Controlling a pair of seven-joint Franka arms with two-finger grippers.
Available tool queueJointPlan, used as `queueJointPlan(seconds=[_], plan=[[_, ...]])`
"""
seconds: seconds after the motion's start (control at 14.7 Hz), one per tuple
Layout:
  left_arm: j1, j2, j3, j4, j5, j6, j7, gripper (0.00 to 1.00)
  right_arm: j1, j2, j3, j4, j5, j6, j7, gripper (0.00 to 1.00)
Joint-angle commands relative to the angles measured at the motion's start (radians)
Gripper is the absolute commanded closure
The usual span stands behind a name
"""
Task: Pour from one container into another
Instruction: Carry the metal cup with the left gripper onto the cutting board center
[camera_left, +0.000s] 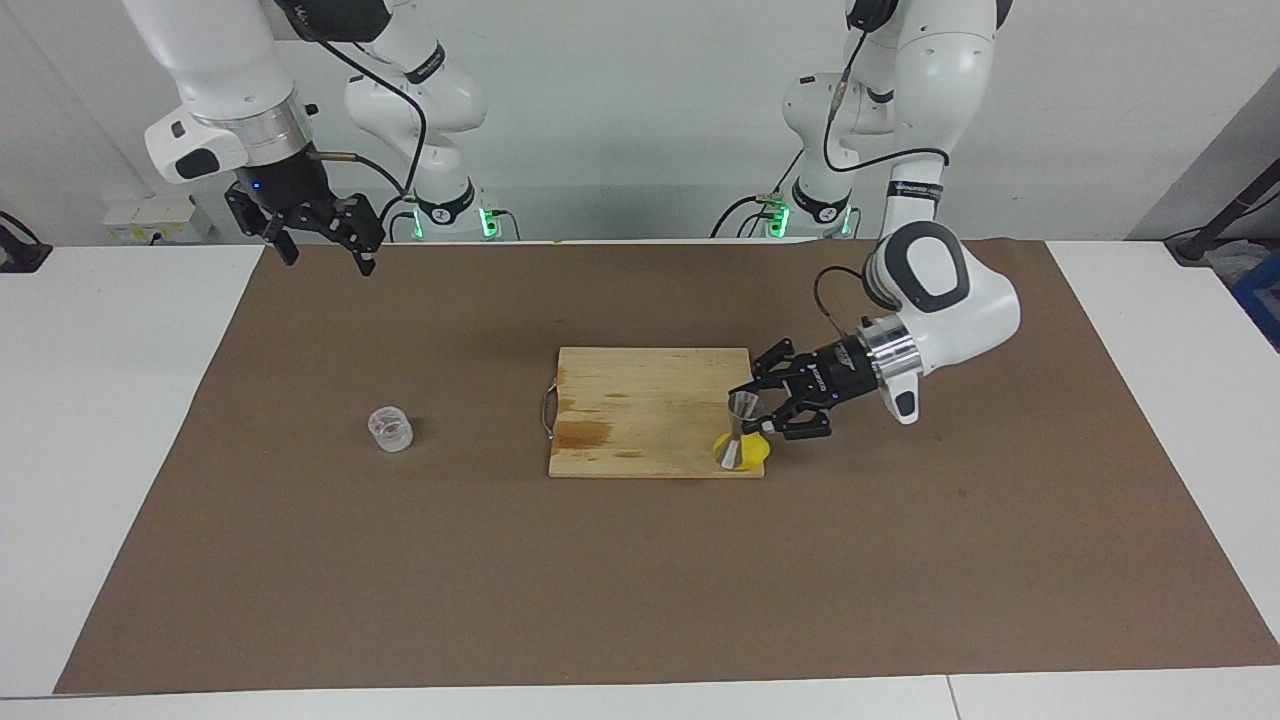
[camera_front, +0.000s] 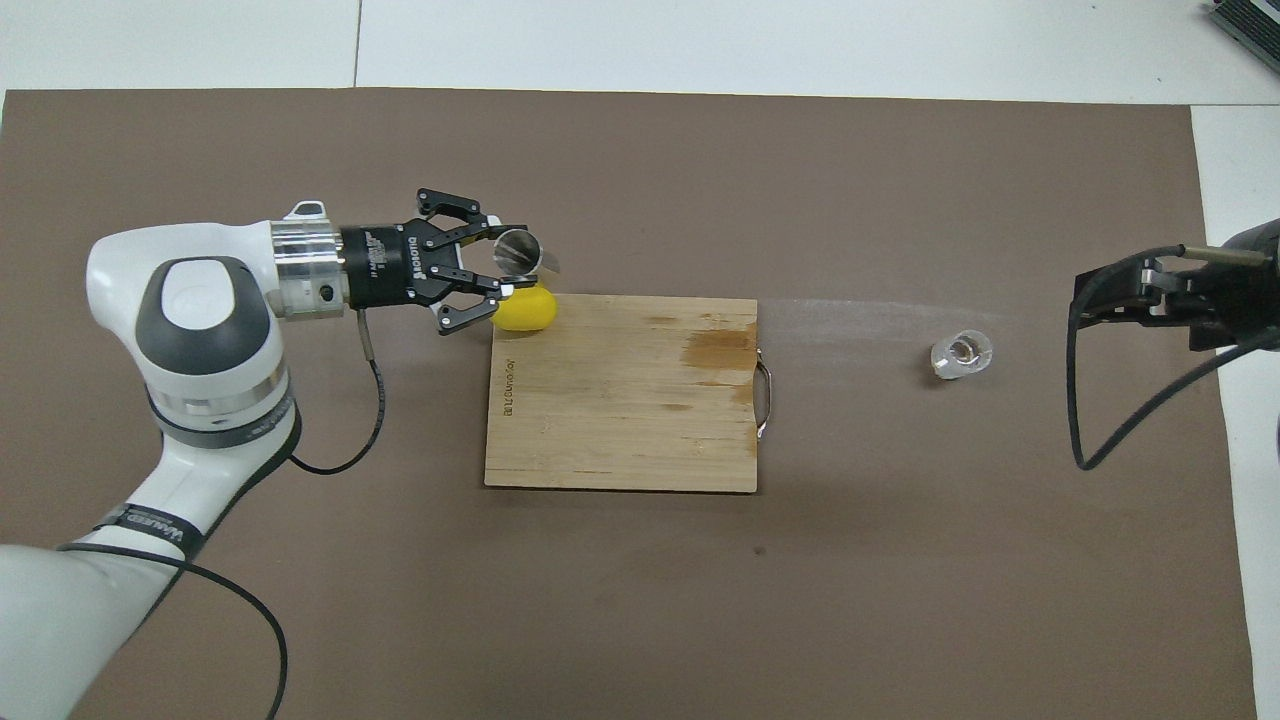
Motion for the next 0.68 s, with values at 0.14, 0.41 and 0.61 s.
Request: queueJointPlan(seconds=[0.14, 0.41, 0.61], plan=[[-0.218, -0.013, 0.019, -0.026, -0.112, 0.219, -0.040, 1.00, -0.014, -0.022, 0.005, -0.025, 0.013, 0.007, -0.006, 0.00], [-0.320, -0.002, 0.017, -0.029, -0.125, 0.354, -0.106, 1.00, -0.014, -0.022, 0.003, -0.025, 0.013, 0.007, -0.006, 0.00], [-0.404, 0.004, 0.019, -0.055, -0.163, 0.438, -0.107, 1.00, -0.016, -0.020, -0.001, -0.025, 0.013, 0.015, -0.004, 0.00]])
